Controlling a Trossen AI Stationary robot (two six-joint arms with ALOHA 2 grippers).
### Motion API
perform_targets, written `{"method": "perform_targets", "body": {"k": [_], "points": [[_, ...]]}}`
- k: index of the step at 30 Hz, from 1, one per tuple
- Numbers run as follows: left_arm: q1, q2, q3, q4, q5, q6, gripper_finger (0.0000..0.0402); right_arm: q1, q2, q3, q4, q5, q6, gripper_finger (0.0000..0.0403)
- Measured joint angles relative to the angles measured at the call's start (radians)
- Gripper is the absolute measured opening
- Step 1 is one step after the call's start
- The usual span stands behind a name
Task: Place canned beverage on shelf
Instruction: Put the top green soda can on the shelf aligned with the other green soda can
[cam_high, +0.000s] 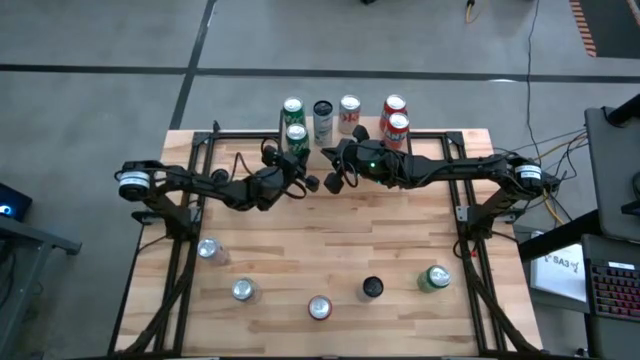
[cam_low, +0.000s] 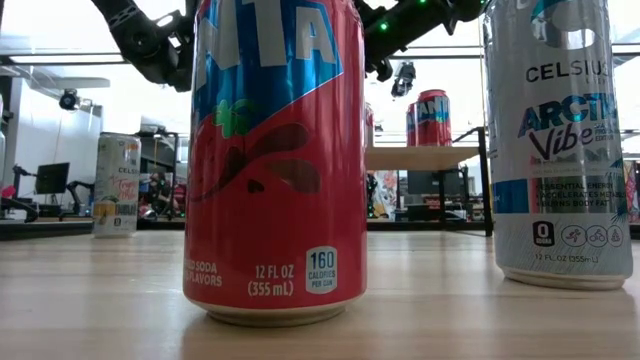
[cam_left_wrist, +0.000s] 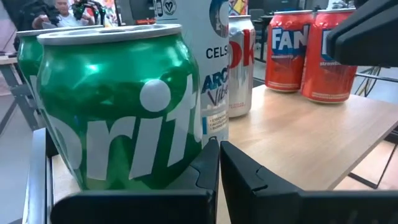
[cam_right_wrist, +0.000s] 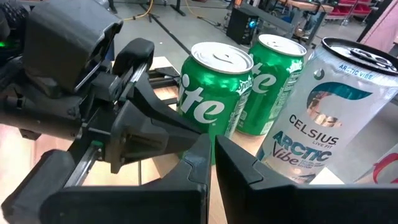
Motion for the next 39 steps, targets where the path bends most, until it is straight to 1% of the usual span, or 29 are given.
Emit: {"method": "perform_targets", "body": {"k": [7, 31, 35, 39], "points": [[0.005, 0.0, 0.0, -0.002, -0.016, 0.022, 0.0, 0.0, 0.0, 0.0, -0.01, 0.0, 0.001, 0.0012], [0.029, -0.001, -0.001, -0.001, -0.018, 0.048, 0.0, 0.0, 0.0, 0.0, -0.01, 0.0, 0.002, 0.0012], [0.012, -0.009, -0.001, -0.006, -0.005, 0.054, 0.0, 0.0, 0.0, 0.0, -0.01, 0.0, 0.002, 0.0012], [-0.022, -0.042, -0.002, -0.054, 0.026, 0.064, 0.0, 0.0, 0.0, 0.0, -0.01, 0.0, 0.002, 0.0012]]}}
